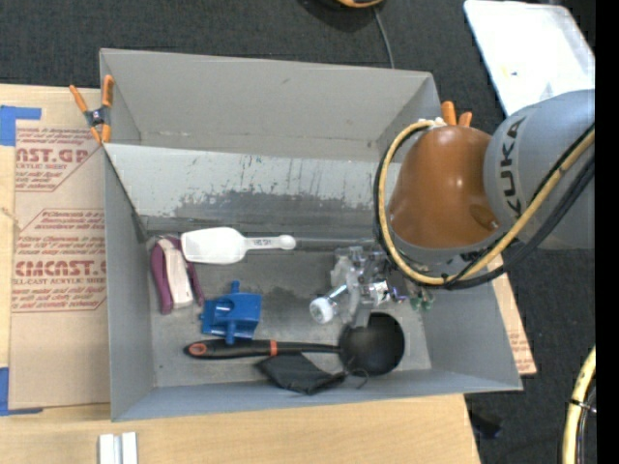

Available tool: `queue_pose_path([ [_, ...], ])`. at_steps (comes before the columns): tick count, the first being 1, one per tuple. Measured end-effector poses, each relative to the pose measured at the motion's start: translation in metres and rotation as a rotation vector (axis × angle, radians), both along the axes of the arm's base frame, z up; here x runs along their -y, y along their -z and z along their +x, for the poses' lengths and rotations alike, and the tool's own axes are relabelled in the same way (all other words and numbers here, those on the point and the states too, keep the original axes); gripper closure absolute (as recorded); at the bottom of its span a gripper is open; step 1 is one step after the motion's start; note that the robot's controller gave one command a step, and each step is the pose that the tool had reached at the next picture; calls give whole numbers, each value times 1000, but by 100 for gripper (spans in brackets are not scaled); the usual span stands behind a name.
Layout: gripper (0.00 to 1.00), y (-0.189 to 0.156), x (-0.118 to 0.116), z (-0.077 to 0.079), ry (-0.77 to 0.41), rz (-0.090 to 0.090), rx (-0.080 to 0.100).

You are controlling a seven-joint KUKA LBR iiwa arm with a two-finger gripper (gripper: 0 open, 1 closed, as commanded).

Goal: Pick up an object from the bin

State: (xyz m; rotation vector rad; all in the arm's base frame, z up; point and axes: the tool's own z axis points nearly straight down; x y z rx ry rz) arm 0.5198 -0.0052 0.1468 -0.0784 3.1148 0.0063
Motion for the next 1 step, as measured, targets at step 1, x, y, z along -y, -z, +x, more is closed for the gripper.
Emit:
queue_pose_path([
  [1,100,-33,3,-3,29,2,-10],
])
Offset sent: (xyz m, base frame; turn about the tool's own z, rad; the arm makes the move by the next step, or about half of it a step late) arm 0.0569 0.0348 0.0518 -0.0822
